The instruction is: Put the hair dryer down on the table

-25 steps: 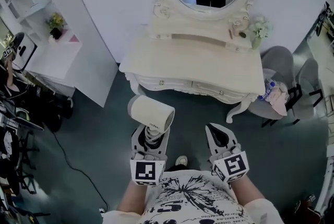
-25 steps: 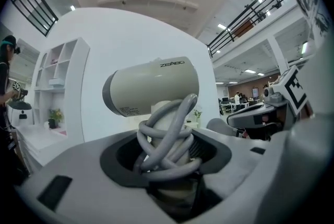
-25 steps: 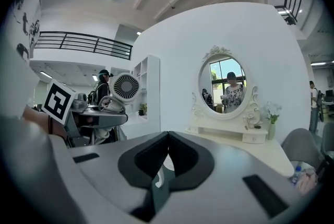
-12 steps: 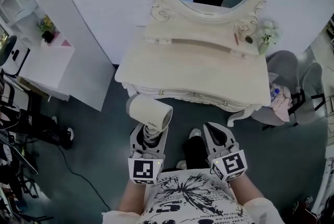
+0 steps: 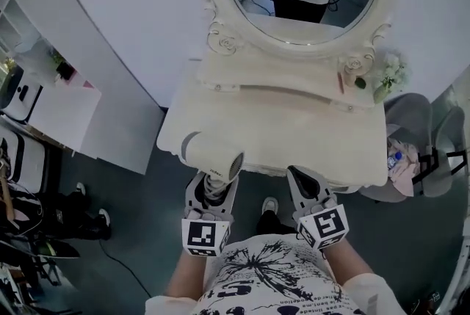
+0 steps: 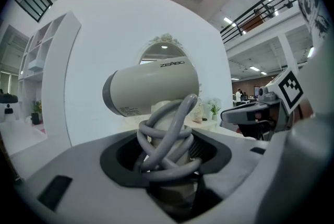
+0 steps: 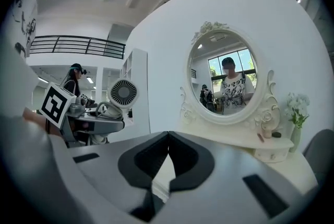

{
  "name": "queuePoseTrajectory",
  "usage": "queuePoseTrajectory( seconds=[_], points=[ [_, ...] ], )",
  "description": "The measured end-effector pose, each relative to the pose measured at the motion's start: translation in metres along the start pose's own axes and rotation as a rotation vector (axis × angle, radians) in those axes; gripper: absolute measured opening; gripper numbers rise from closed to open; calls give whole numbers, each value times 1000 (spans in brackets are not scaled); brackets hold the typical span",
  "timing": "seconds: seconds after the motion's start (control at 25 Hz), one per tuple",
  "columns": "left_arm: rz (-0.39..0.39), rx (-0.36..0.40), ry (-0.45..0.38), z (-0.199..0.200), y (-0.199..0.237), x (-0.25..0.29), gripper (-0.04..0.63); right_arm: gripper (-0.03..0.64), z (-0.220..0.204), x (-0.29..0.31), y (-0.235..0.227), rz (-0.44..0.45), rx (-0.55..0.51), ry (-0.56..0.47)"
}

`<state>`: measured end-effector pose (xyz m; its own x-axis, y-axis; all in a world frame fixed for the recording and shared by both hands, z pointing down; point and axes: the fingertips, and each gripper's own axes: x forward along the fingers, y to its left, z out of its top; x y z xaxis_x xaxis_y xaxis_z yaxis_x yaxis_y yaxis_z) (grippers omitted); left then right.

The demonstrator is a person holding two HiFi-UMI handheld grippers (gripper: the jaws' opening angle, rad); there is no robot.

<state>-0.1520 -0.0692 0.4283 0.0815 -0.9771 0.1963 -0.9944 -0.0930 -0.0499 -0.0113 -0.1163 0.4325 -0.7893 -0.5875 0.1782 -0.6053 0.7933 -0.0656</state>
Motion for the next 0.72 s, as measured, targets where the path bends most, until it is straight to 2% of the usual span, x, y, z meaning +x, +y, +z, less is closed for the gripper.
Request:
queuePoseTrajectory(
  seconds=[0.2,0.44,0.72],
  points=[
    [-22,6,32,16,9,68,242,17,19,44,-54,-2,13,11],
    [-54,18,65,8,16,127,242,17,19,83,-100,-27,27,18],
    [-165,31,130,-11,22,174,242,17,13,110,-127,-96,40,45]
  ],
)
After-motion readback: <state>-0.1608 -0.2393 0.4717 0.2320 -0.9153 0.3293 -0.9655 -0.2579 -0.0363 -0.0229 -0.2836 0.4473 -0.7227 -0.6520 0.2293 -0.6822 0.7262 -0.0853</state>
